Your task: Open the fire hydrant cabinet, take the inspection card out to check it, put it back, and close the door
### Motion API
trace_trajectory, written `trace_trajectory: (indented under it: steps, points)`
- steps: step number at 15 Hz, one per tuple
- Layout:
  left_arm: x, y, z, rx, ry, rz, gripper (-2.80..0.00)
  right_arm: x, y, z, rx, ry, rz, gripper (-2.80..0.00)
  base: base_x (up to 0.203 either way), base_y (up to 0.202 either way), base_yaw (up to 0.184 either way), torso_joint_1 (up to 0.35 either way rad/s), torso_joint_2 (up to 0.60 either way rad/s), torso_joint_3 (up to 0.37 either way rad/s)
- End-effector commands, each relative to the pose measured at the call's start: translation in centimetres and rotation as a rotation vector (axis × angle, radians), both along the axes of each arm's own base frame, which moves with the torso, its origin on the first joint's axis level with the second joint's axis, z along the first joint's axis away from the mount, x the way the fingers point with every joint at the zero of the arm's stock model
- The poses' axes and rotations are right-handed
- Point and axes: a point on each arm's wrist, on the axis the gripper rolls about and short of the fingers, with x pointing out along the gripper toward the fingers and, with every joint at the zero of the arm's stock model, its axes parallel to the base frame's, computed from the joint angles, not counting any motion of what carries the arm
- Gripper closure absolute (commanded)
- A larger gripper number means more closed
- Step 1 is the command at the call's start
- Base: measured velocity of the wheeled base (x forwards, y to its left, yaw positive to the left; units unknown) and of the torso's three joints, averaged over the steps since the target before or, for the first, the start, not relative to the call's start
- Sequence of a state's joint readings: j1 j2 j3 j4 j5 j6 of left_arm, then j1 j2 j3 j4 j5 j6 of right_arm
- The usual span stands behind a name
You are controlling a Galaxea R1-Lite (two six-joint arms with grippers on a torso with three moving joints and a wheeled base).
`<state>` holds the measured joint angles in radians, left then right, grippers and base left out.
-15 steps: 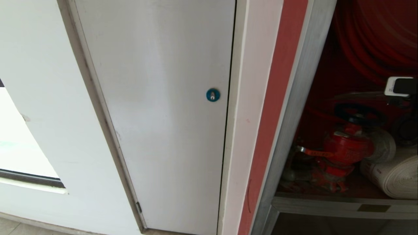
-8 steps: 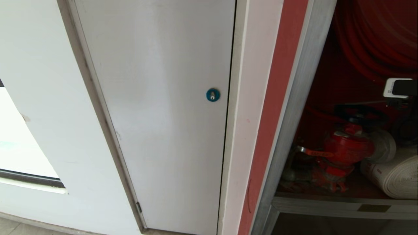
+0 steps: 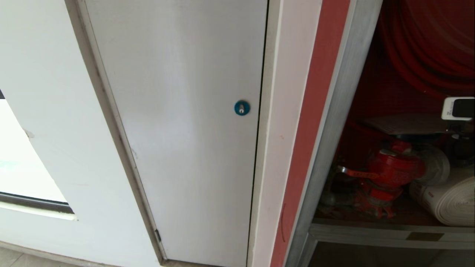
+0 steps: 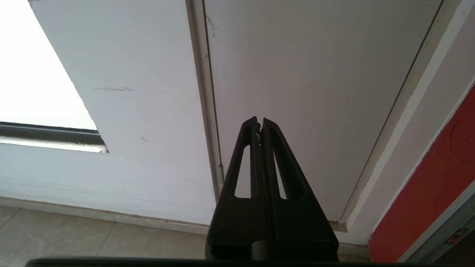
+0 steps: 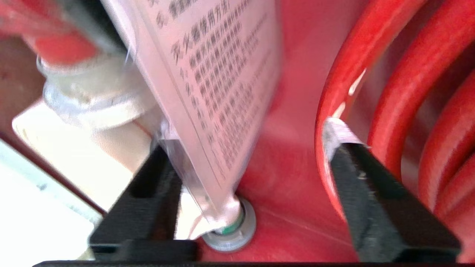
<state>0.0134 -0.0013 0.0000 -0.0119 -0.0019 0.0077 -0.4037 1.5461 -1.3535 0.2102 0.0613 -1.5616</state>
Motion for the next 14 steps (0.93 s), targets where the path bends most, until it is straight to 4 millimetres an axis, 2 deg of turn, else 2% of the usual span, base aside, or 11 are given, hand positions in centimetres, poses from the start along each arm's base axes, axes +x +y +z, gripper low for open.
trace_trajectory:
  steps: [1, 8, 14]
  points:
    - [0.0, 0.0, -0.2, 0.0, 0.006, -0.001, 0.0, -0.5, 0.1, 0.1, -0.014, 0.002, -0.001, -2.8, 0.0, 0.0, 0.0, 0.0, 0.0, 0.0]
    - [0.0, 0.0, -0.2, 0.0, 0.006, -0.001, 0.0, -3.0, -0.1, -0.8, -0.049, 0.045, -0.028, -2.8, 0.0, 0.0, 0.0, 0.0, 0.0, 0.0]
    - [0.0, 0.0, -0.2, 0.0, 0.006, -0.001, 0.0, -6.8, 1.0, -0.9, -0.076, 0.035, -0.046, -2.8, 0.0, 0.0, 0.0, 0.0, 0.0, 0.0]
